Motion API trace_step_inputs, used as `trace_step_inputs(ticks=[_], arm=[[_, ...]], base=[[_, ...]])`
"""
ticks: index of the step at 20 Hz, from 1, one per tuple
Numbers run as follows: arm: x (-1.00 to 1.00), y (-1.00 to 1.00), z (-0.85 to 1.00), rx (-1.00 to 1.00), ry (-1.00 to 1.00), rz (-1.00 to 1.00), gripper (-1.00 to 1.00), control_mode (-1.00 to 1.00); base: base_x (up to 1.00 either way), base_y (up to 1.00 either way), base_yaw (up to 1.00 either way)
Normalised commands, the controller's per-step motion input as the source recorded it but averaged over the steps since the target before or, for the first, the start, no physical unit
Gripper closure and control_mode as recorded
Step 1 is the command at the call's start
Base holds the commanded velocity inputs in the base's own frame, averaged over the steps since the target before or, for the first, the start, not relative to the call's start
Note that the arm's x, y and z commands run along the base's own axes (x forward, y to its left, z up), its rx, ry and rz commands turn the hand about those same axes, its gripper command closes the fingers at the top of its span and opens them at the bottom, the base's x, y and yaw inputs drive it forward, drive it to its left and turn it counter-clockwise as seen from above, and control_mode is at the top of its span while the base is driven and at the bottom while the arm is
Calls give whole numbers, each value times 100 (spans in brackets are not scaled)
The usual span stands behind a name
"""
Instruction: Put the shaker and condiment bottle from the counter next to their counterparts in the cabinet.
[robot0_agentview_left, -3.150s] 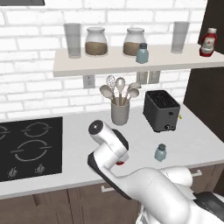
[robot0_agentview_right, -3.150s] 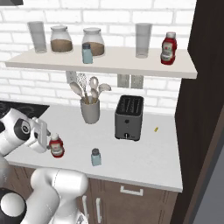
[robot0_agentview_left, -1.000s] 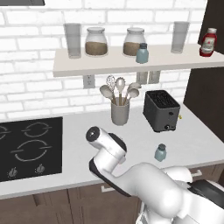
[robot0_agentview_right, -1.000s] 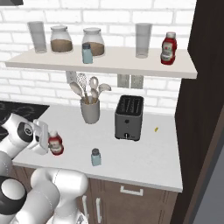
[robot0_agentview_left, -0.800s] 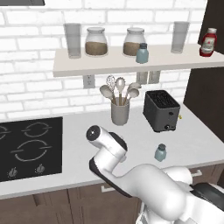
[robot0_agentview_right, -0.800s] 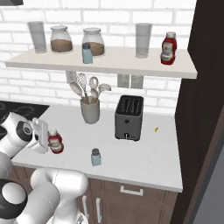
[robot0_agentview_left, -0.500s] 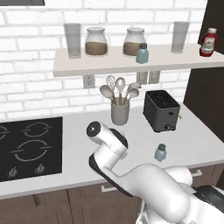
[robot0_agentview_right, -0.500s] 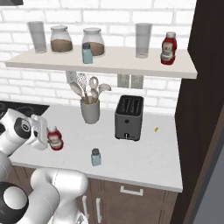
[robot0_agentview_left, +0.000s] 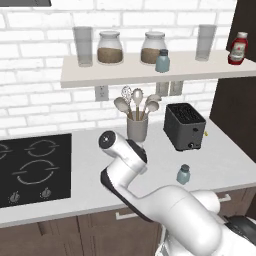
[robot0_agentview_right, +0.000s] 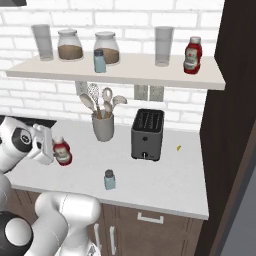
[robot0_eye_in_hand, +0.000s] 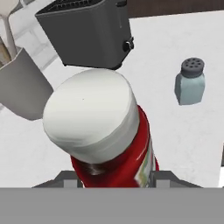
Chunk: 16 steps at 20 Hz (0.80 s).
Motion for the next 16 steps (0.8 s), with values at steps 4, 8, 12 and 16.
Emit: trace_step_inputs(ticks=[4, 8, 12, 16], arm=[[-4, -9, 36, -3, 0, 0, 100, -100], [-8, -12, 43, -1, 0, 0, 100, -100], [-7, -17, 45, 0, 0, 0, 100, -100], [-4, -20, 36, 0, 0, 0, 100, -100]], base=[[0, 0, 0], [0, 0, 0], [0, 0, 0], [0, 0, 0]])
